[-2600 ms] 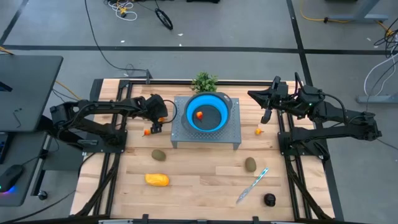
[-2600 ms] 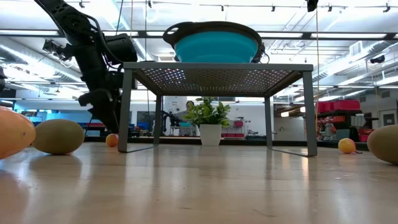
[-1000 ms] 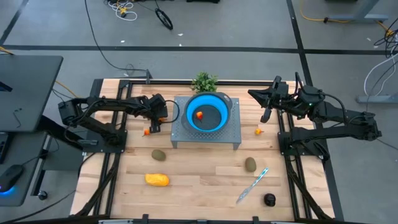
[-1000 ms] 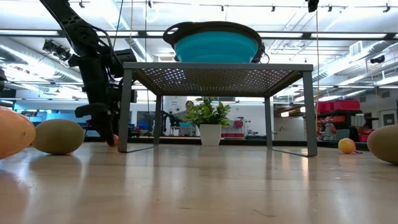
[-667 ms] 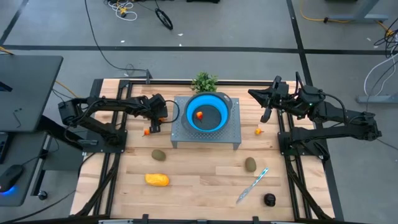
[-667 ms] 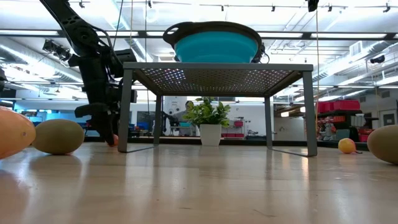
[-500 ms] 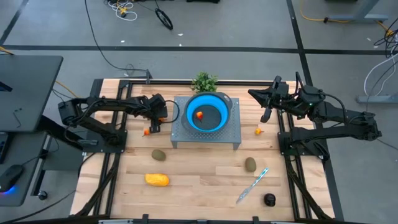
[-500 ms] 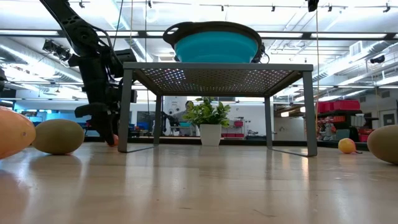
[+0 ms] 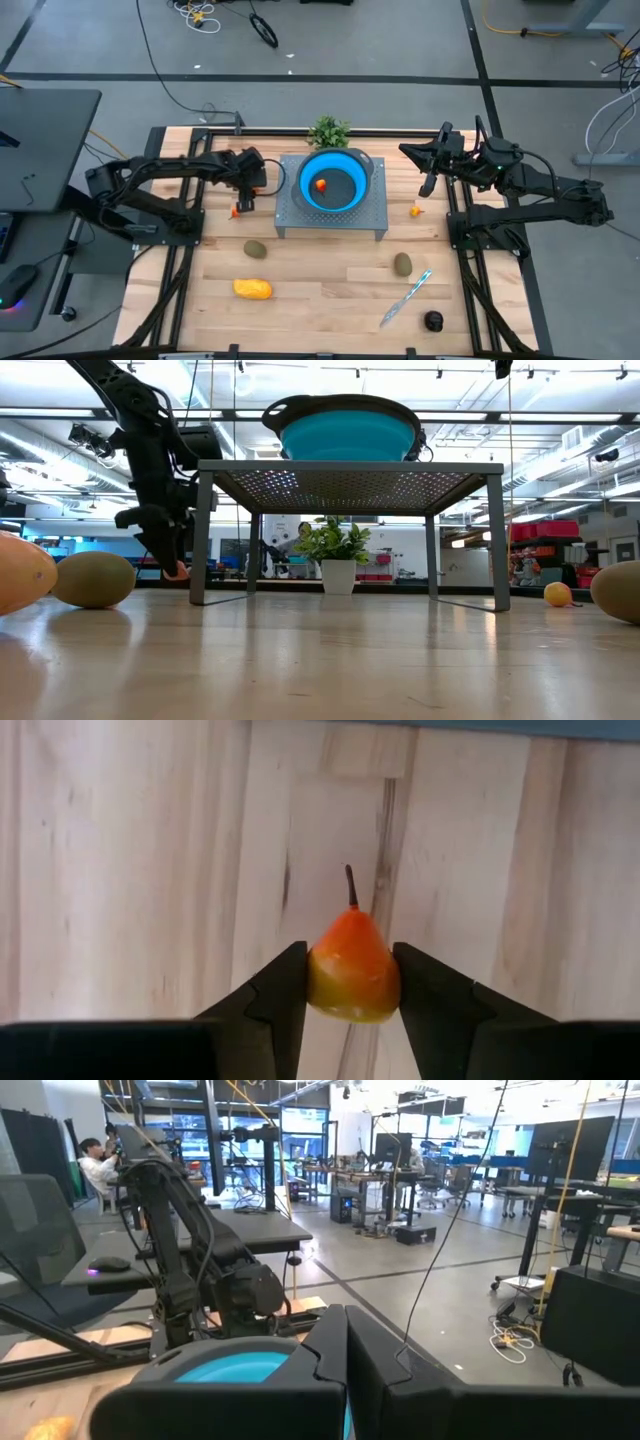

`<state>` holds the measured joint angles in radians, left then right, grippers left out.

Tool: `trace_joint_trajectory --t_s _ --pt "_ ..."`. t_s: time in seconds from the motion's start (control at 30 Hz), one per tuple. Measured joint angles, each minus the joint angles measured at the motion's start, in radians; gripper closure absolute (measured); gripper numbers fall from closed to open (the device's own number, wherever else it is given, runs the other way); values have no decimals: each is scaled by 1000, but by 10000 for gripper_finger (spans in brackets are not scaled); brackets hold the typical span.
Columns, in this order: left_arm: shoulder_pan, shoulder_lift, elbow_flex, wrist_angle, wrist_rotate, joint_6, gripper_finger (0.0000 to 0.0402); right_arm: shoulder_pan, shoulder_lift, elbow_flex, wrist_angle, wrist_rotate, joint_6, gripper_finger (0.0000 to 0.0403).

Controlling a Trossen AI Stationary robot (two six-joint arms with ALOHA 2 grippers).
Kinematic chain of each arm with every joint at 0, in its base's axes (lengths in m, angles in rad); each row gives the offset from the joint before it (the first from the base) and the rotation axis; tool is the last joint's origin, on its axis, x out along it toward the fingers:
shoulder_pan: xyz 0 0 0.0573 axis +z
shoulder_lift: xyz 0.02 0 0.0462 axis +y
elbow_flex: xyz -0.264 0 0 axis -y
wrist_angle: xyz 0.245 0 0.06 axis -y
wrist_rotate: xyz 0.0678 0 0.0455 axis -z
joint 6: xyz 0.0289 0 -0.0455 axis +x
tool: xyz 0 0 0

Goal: Pick & Place Fruit
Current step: Put the top left orange pear into the strainer bowl on the shelf

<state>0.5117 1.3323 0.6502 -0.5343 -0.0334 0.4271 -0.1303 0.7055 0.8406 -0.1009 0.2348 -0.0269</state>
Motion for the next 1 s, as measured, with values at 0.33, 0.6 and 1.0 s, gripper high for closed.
trace_joint_trajectory --t_s 0.33,0.6,1.0 --pt "0 -26 0 -21 6 -63 261 0 0 0 0 -1 0 403" --pt "-9 -83 0 -52 80 -175 260 0 0 0 0 -1 0 403" --pt "-10 -305 1 -93 86 -265 264 0 0 0 0 -1 3 403"
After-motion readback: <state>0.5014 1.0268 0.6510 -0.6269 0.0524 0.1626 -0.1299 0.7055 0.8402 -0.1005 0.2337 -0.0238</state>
